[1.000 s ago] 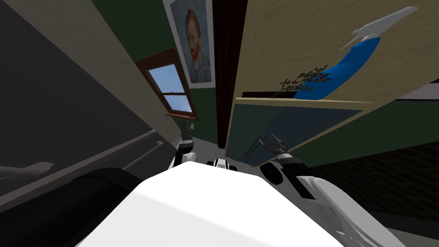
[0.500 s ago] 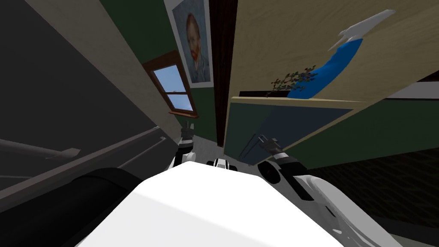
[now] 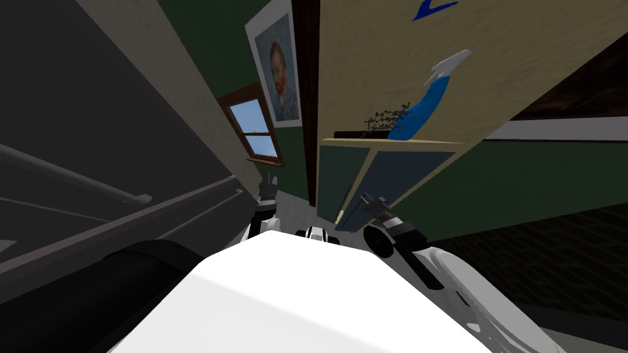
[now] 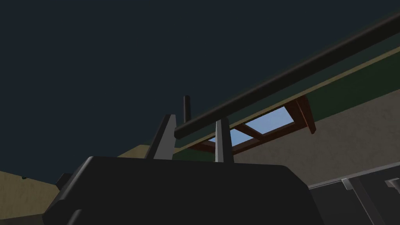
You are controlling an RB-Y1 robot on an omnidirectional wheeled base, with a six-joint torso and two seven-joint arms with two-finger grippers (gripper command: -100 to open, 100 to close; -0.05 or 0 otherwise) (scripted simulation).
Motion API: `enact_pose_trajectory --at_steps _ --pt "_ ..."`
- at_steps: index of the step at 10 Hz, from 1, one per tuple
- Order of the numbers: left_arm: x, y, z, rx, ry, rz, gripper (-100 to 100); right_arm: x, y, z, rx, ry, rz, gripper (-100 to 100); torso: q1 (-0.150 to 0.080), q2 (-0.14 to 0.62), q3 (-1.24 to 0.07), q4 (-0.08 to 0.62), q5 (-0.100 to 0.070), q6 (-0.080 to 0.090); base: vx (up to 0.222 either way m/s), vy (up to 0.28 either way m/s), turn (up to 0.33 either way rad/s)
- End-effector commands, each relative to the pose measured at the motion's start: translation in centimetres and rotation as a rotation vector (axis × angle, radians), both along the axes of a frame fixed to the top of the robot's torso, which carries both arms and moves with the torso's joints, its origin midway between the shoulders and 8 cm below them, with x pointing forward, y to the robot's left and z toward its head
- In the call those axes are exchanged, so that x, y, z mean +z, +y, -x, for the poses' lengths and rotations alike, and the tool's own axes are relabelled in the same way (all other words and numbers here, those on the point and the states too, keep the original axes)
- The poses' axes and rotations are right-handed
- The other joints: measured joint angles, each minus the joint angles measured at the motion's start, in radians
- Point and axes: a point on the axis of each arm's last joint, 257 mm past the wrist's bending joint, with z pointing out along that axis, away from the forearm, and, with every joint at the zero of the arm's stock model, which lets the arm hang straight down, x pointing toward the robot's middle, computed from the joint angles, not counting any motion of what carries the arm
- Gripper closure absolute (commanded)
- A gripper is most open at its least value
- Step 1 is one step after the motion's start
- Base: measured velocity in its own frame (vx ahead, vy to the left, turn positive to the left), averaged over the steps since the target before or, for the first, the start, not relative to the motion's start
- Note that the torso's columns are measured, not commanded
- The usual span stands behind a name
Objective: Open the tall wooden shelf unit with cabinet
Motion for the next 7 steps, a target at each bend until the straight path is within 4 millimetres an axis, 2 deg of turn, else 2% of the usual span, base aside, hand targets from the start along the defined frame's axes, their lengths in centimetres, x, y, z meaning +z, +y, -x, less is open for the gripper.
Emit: enact_pose_trajectory --at_steps 1,2,3,7 --pt "0.0 0.0 0.0 0.0 0.0 0.0 0 0.1 1.0 0.2 0.027 -0.001 0.0 100 0.001 0.001 0.001 0.001 0.001 0.0 -0.066 -0.068 0.031" --pt "0.0 0.0 0.0 0.0 0.0 0.0 0 -0.1 3.6 1.2 0.099 0.006 0.0 100 0.004 -0.004 -0.002 0.0 0.002 0.001 -0.067 -0.177 0.102" --pt "0.0 0.0 0.0 0.0 0.0 0.0 0 -0.1 4.7 1.6 0.13 0.007 0.001 100 -0.001 -0.005 -0.003 -0.001 0.001 -0.003 -0.072 -0.248 0.187" --pt "0.0 0.0 0.0 0.0 0.0 0.0 0 -0.1 8.9 3.7 0.251 0.008 0.001 100 -0.002 0.0 0.001 -0.001 -0.001 0.002 -0.072 -0.195 0.101"
